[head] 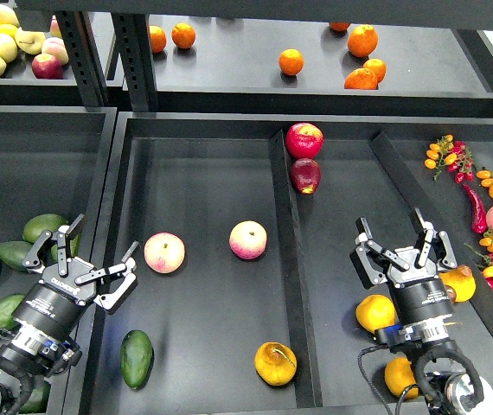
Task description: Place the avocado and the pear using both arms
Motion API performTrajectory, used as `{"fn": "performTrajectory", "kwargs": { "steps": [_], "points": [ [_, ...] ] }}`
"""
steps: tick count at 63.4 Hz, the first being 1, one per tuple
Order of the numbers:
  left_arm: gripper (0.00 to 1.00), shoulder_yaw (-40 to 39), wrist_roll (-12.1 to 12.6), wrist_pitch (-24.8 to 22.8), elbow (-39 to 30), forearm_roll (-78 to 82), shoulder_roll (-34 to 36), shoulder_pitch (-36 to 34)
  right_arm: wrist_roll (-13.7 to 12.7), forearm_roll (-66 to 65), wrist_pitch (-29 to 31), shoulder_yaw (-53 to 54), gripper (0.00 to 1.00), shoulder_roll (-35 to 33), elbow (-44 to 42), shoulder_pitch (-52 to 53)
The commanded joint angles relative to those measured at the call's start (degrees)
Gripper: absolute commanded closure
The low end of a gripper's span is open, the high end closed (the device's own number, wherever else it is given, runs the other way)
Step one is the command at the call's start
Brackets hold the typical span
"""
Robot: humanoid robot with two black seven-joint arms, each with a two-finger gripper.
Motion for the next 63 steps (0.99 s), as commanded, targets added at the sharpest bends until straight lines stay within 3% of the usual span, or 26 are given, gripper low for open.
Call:
{"fn": "performTrajectory", "kwargs": {
  "steps": [1, 63],
  "points": [
    [0.01, 0.41, 0.53, 0.00, -0.54, -0.34, 0.00, -0.05, 0.11, -0.08, -0.21, -0.04, 0.00, 0.00, 1.08, -0.22],
    [0.00, 4.63, 0.18, 0.00, -1.77, -0.34, 0.00, -0.14, 0.11, -0.26, -0.74, -0.13, 0.00, 0.00, 0.73, -1.02]
  ]
}}
